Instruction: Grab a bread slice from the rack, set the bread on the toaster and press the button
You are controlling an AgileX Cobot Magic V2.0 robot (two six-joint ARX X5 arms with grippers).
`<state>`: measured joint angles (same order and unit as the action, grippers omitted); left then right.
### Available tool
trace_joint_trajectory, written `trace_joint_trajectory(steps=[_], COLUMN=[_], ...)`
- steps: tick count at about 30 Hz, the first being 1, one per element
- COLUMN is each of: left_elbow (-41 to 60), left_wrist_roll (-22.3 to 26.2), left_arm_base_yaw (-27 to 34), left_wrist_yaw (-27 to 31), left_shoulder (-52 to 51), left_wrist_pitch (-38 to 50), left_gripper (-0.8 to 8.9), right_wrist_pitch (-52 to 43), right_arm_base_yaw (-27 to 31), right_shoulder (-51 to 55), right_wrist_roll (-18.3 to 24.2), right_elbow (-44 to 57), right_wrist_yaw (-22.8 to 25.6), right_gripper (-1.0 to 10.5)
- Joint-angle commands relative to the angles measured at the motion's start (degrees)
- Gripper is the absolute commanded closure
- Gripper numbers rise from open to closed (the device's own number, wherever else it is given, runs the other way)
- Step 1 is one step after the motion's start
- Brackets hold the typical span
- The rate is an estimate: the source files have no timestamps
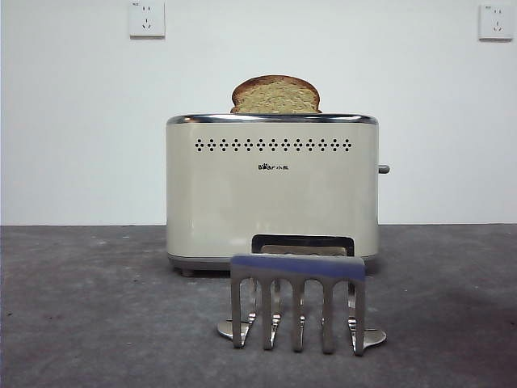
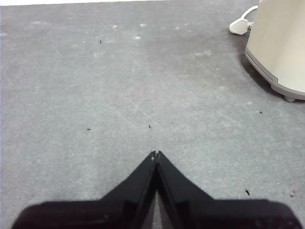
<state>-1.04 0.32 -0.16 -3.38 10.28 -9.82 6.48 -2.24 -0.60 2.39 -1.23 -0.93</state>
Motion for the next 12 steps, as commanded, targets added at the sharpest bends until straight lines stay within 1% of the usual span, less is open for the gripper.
trace_joint_trajectory(steps=[1,3,5,9,12], left_elbow=[0.59,0.59,0.59,0.59,0.59], left_wrist_roll=[-0.52,-0.52,-0.52,-0.52,-0.52], left_arm_base_yaw=[-0.13,-0.13,-0.13,-0.13,-0.13], left_wrist_yaw=[-0.02,-0.02,-0.02,-0.02,-0.02], left_shoulder=[-0.02,-0.02,-0.02,-0.02,-0.02], left_wrist_pitch=[0.39,0.39,0.39,0.39,0.39], left_gripper=[8.17,8.17,8.17,8.17,8.17], right_wrist_pitch=[1.53,4.09,4.13,4.31,4.31], right_arm_base_yaw=[-0.04,-0.04,0.02,0.04,0.04], right_shoulder=[0.17,0.17,0.17,0.17,0.17], right_wrist_roll=[0.26,0.26,-0.37,-0.83,-0.79], right_elbow=[0.44,0.44,0.44,0.44,0.44], right_wrist_yaw=[-0.15,-0.09,0.44,3.5,3.21], right_gripper=[9.5,9.5,9.5,9.5,9.5])
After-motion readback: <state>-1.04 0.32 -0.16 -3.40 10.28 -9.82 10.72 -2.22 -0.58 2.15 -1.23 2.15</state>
